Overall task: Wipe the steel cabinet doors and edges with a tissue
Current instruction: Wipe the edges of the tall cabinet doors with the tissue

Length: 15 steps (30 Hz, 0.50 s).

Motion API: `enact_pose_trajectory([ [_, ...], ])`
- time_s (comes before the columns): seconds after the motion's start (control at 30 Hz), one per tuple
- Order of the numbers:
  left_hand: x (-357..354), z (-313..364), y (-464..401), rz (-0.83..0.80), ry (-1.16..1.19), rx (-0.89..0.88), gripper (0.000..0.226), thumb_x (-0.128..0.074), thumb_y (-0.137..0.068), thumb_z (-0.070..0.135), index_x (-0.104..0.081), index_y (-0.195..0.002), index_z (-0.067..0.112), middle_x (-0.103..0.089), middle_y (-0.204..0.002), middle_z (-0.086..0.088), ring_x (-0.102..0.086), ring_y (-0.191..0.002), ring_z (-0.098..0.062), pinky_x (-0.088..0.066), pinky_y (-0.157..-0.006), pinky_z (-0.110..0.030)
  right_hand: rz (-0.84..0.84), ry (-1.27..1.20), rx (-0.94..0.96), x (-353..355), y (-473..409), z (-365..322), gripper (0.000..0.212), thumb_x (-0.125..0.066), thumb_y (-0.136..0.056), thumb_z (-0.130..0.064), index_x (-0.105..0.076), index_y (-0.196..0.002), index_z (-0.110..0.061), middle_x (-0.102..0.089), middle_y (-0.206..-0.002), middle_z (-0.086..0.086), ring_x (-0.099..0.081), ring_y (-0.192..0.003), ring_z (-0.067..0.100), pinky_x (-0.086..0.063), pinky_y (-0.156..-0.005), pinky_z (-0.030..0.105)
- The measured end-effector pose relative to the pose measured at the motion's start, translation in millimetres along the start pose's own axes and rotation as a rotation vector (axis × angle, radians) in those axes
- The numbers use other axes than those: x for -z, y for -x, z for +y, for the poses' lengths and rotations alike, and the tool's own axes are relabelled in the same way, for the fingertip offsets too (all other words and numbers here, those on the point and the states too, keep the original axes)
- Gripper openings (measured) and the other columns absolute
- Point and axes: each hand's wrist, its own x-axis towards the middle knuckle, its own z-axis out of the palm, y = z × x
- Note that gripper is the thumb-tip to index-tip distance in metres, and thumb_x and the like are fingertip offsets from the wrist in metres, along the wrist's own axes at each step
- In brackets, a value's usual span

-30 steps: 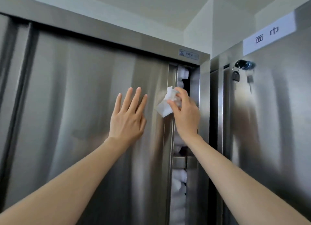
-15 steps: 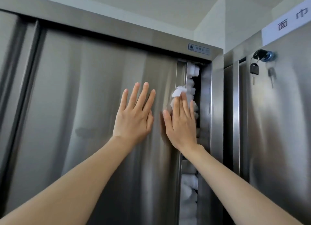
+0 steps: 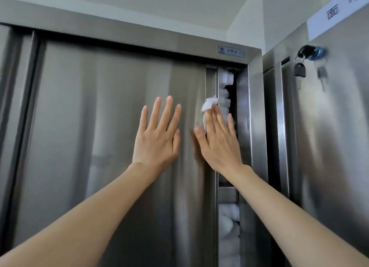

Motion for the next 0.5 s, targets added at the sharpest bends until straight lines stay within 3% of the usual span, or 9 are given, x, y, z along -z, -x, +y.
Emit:
enact_pose_trajectory([
  [0.1, -2, -2, 0, 0.003, 0.001, -0.001, 0.059, -0.027, -0.099, 0.029, -0.03, -0.155, 0.011, -0.022, -0.163, -0.013, -0.018, -0.15, -0.036, -0.017, -0.12, -0.056, -0.021, -0.02, -0.027, 11, -43, 5, 0.074, -0.005, -0.101, -0.055, 0.002, -0.157, -0.008, 0.008, -0.166, 0.006, 0.016, -0.151, 0.01, 0.016, -0.121, 0.039],
  [0.23, -3, -1, -1, 0.006, 0.003, -0.001, 0.059, -0.026, -0.1, 0.031, -0.029, -0.156, 0.012, -0.021, -0.163, -0.012, -0.016, -0.151, -0.035, -0.015, -0.121, -0.055, 0.01, 0.008, -0.05, 20, -86, 14, 0.066, -0.014, -0.106, -0.047, -0.001, -0.158, -0.01, 0.005, -0.167, 0.004, 0.011, -0.152, 0.009, 0.014, -0.122, 0.038],
  [0.37, -2, -1, 0, 0.025, 0.018, 0.008, 0.058, -0.026, -0.1, 0.031, -0.031, -0.155, 0.011, -0.023, -0.162, -0.013, -0.018, -0.15, -0.035, -0.015, -0.121, -0.055, 0.063, -0.031, -0.002, 9, -47, 9, 0.075, -0.005, -0.1, -0.054, -0.011, -0.158, -0.008, -0.003, -0.166, 0.006, 0.005, -0.153, 0.011, 0.013, -0.122, 0.037],
  [0.5, 0, -1, 1, 0.012, 0.022, 0.014, 0.058, -0.026, -0.1, 0.031, -0.031, -0.155, 0.01, -0.022, -0.163, -0.013, -0.017, -0.151, -0.035, -0.014, -0.121, -0.055, 0.008, 0.051, 0.048, 2, -12, 11, 0.079, 0.0, -0.097, -0.055, -0.013, -0.157, -0.006, -0.006, -0.166, 0.008, 0.006, -0.153, 0.013, 0.011, -0.123, 0.037],
])
